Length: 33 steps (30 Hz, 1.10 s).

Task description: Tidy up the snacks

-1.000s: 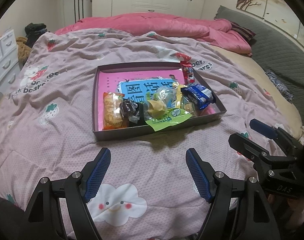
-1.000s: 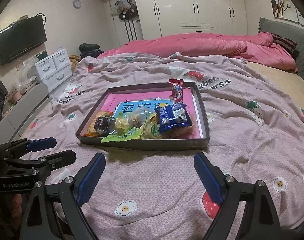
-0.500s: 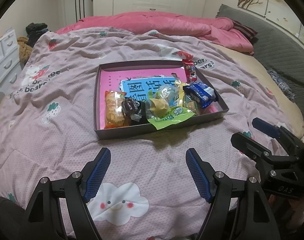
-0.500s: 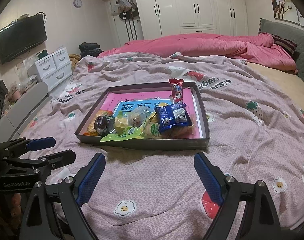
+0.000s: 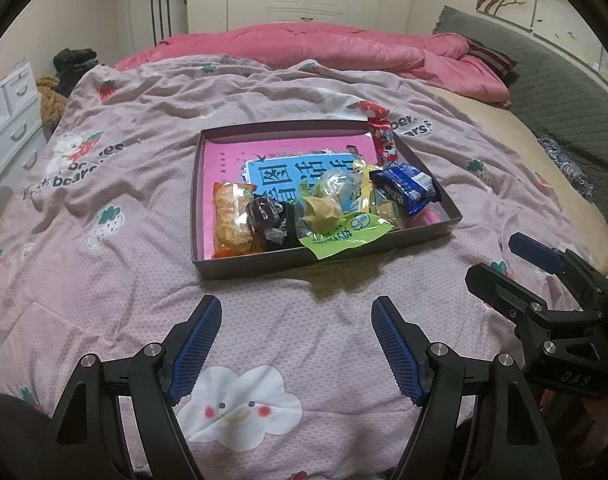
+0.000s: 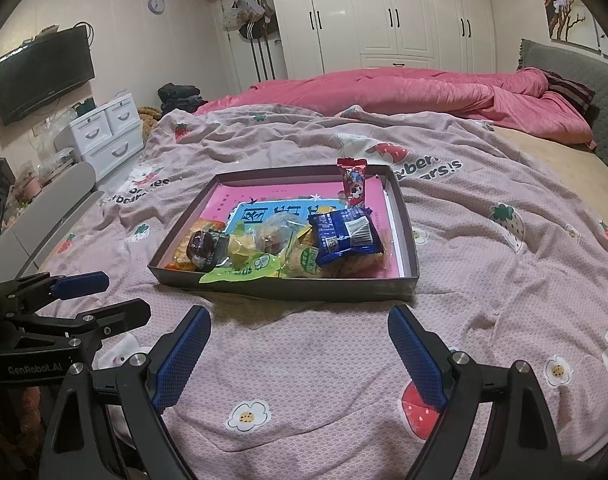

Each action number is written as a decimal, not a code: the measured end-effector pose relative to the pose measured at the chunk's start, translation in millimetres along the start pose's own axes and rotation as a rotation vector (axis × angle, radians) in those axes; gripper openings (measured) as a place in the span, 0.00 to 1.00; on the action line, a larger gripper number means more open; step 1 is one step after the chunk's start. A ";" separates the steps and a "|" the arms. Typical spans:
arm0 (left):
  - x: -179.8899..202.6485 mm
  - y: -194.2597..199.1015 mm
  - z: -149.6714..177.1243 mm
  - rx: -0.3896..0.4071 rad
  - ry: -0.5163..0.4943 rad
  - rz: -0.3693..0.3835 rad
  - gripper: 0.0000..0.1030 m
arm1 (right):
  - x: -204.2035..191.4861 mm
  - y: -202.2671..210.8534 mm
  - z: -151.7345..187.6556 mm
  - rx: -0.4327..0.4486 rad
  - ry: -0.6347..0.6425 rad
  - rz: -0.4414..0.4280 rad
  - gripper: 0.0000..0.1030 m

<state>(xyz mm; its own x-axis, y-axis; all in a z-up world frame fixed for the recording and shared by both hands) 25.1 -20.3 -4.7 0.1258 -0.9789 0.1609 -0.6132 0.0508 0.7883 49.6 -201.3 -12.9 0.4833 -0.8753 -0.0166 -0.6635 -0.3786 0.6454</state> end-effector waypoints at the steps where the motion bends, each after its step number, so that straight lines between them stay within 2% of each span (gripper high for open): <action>1: 0.0 -0.1 0.2 -0.001 -0.001 -0.001 0.76 | 0.0 -0.1 0.0 0.000 0.001 0.000 0.88; 16: 2.2 -1.1 0.8 -0.001 -0.009 -0.008 0.76 | 0.1 0.0 -0.3 0.001 0.004 -0.002 0.91; 20: 2.7 -1.4 0.8 -0.001 -0.009 -0.006 0.76 | 0.0 -0.3 -0.3 0.002 0.005 -0.005 0.95; 33: 3.2 -1.9 0.8 -0.001 -0.010 -0.006 0.76 | -0.9 -1.2 -0.3 -0.001 0.006 -0.006 0.95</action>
<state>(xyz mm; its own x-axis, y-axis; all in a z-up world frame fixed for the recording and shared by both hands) 26.0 -23.6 -6.2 0.1221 -0.9811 0.1502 -0.6115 0.0449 0.7900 50.2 -200.0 -13.4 0.4908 -0.8711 -0.0161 -0.6601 -0.3839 0.6457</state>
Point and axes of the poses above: each gripper's, at about its wrist camera, not at the fingertips, and y roughly against the way its jaws point, x to its right, z to its underside, the point moved 2 cm from there along -y, roughly the way its jaws point, and after that the axes turned 8 degrees about y, right-handed, at the moved point
